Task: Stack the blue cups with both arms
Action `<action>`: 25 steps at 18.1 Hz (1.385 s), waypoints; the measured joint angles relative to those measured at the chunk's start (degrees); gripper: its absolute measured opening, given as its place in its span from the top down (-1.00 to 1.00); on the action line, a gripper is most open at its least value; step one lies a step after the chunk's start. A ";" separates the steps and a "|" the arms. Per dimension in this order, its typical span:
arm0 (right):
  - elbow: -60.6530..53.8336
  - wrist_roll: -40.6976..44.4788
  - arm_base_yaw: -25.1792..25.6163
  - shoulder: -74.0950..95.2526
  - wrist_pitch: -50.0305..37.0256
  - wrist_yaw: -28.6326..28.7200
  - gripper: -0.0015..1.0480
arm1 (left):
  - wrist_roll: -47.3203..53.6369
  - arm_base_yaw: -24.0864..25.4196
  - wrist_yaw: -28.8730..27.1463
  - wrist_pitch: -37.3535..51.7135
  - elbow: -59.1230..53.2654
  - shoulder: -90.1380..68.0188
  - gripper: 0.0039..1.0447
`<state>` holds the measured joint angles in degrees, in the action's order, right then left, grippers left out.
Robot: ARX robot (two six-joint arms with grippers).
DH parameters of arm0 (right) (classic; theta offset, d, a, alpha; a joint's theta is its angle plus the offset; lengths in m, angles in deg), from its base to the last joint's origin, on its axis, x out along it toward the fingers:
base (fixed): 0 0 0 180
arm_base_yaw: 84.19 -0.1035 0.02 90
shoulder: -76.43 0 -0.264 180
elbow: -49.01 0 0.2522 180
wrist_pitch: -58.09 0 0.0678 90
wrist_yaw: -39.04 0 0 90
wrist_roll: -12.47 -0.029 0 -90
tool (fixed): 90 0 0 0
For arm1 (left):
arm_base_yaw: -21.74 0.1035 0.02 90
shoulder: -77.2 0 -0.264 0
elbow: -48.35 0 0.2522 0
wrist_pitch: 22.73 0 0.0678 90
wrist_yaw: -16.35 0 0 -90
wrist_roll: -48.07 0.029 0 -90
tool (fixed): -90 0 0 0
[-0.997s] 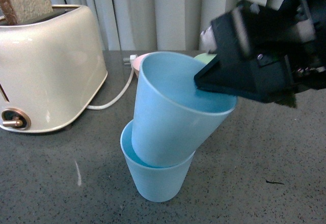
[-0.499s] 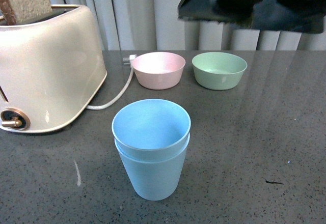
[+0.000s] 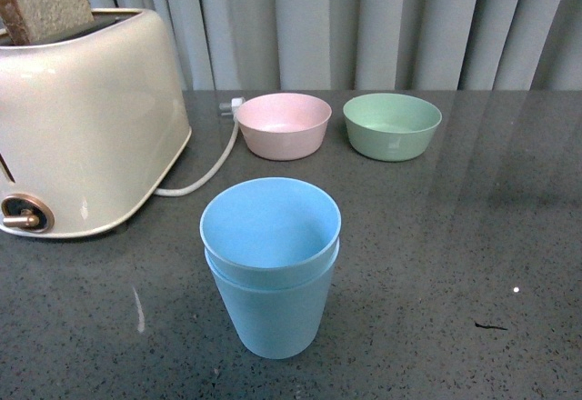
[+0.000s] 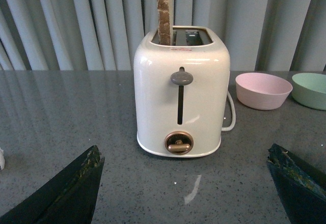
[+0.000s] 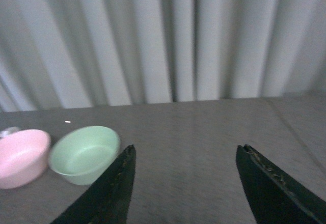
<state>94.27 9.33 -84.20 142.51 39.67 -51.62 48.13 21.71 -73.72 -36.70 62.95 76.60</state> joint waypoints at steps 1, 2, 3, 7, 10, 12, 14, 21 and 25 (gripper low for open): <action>-2.97 0.50 0.94 -4.48 1.07 -0.37 0.00 | 0.00 0.00 0.04 0.00 0.00 0.00 -0.88; -6.27 1.01 0.81 -9.88 3.48 -0.33 0.14 | 0.00 0.00 0.09 0.02 0.00 0.00 -0.88; -9.97 1.49 0.26 -15.45 6.05 0.37 0.28 | 0.02 0.00 0.15 0.00 0.00 0.00 -0.88; -20.46 2.10 0.02 -33.42 18.10 0.83 0.67 | 0.00 0.00 0.07 0.00 0.00 0.00 -0.88; -29.07 2.45 0.02 -51.95 29.86 0.83 0.97 | 0.00 0.02 0.00 0.00 0.00 0.00 -0.88; -30.80 2.75 0.02 -60.96 33.81 0.57 0.96 | 0.00 0.02 0.15 0.07 0.00 0.00 -0.88; -30.73 2.75 0.02 -64.85 31.56 0.52 0.96 | 0.00 0.00 0.20 0.09 0.00 0.00 -0.88; -30.82 2.80 0.02 -65.83 32.61 0.68 0.96 | -0.02 0.00 0.07 -0.04 0.00 0.00 -0.88; -30.82 2.78 0.02 -65.83 32.44 0.68 0.96 | -0.02 0.00 0.07 0.00 0.00 0.00 -0.88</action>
<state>63.46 12.11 -84.18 76.68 72.10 -50.95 48.10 21.71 -73.66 -36.70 62.95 76.60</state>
